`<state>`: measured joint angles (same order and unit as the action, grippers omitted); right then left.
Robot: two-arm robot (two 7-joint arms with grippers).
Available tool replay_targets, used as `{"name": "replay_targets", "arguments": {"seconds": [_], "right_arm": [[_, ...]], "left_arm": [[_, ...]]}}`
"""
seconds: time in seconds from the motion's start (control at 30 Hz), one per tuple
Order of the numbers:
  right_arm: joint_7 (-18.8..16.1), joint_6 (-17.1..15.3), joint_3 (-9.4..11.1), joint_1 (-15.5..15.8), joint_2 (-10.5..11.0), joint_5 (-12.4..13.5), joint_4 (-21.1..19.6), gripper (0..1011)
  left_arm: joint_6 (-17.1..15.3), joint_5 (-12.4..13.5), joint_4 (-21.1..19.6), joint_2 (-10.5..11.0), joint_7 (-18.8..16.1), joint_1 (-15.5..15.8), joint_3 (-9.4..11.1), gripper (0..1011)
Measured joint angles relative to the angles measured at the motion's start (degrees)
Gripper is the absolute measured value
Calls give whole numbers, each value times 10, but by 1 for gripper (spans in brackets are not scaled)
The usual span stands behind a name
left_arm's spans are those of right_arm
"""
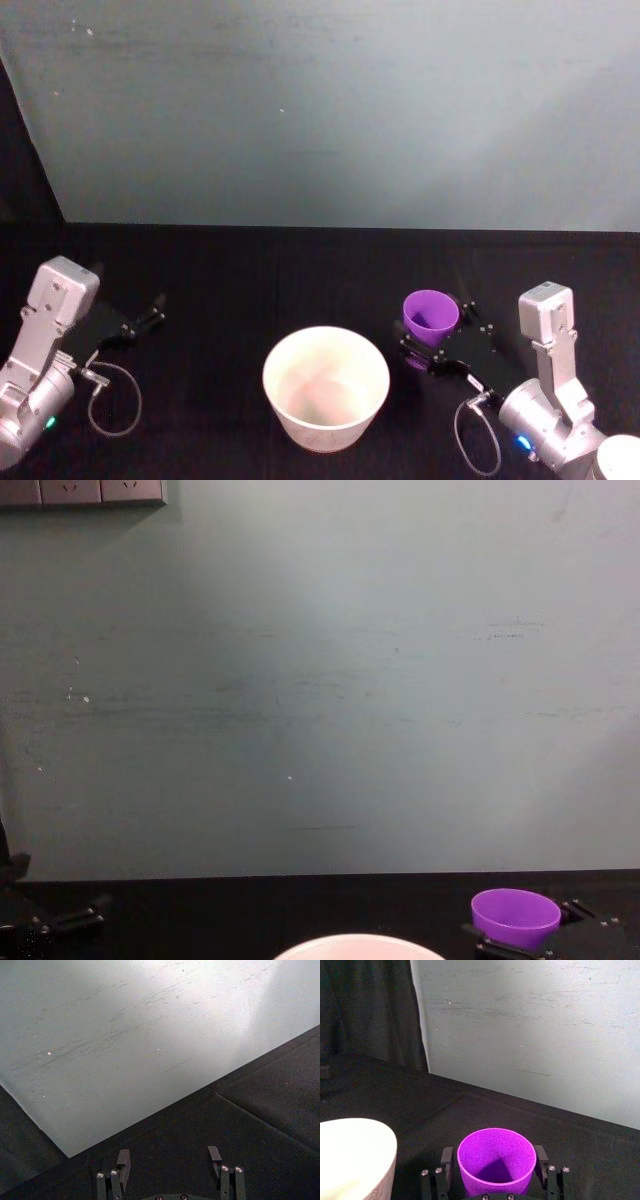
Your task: Pick up the cup and pour the mung beans from the cup into the bowl.
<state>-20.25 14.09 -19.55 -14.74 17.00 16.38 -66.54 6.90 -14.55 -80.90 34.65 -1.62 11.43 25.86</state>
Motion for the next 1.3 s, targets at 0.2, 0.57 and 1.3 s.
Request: {"name": "replay_targets", "arguments": {"seconds": [0.2, 0.57, 1.3], "right_arm": [[2, 0, 0, 0, 0, 0, -1, 964], [3, 0, -1, 1, 1, 0, -2, 775], [-15, -29, 30, 34, 26, 3, -98, 723]], "left_arm": [[0, 0, 0, 0, 0, 0, 0, 1003], [0, 0, 0, 0, 0, 0, 0, 1003], [0, 0, 0, 0, 0, 0, 0, 1003]]}}
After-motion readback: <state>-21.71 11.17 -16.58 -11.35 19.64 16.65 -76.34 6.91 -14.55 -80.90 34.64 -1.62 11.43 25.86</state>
